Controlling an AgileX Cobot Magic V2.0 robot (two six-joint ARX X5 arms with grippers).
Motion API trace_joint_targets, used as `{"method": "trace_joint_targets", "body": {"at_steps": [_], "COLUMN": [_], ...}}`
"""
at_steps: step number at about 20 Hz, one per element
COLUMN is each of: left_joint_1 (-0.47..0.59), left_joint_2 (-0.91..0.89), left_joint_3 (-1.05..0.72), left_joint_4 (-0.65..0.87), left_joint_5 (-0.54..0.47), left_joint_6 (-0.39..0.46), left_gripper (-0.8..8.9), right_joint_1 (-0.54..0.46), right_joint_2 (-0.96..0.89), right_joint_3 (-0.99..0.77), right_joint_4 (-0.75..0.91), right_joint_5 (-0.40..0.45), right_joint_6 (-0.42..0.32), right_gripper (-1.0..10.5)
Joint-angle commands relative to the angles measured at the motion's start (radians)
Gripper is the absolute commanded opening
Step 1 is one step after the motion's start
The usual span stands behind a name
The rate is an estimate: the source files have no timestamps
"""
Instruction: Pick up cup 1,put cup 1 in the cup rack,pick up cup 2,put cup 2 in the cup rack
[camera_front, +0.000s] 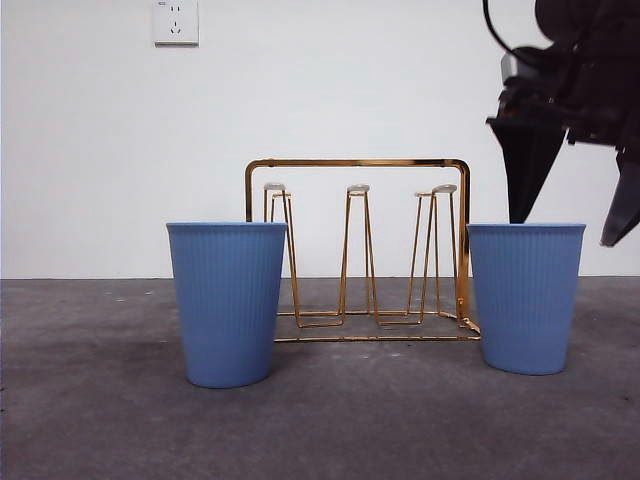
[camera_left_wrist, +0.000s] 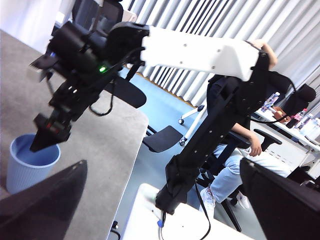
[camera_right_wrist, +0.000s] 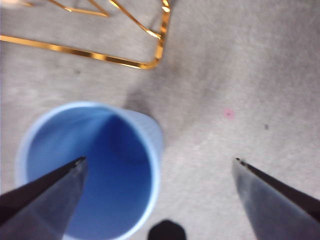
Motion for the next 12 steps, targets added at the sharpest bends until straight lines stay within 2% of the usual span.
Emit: {"method": "trace_joint_targets", "body": {"at_steps": [1,7,12], "left_joint_1": [-0.020,-0.073,-0.125], "left_joint_2": [0.008,0.036,0.064], "left_joint_3": [0.003,0.003,0.003], "left_joint_4": [0.065,0.239,0.353], "left_joint_5": [-0.011,-0.098,-0.171], "left_joint_6": [-0.055,-0.186,-0.255], "left_gripper": [7.21,7.21,7.21], "right_joint_1": [0.006,0.008,0.008], "right_joint_2": [0.035,0.085,0.096], "right_joint_3": [0.003,0.003,0.003], "right_joint_4": [0.015,0.038,0.050], "right_joint_5": [0.006,0.004,-0.002], "right_joint_6": [0.012,0.034,0.036], "right_gripper": [3.7,3.0,0.9]}}
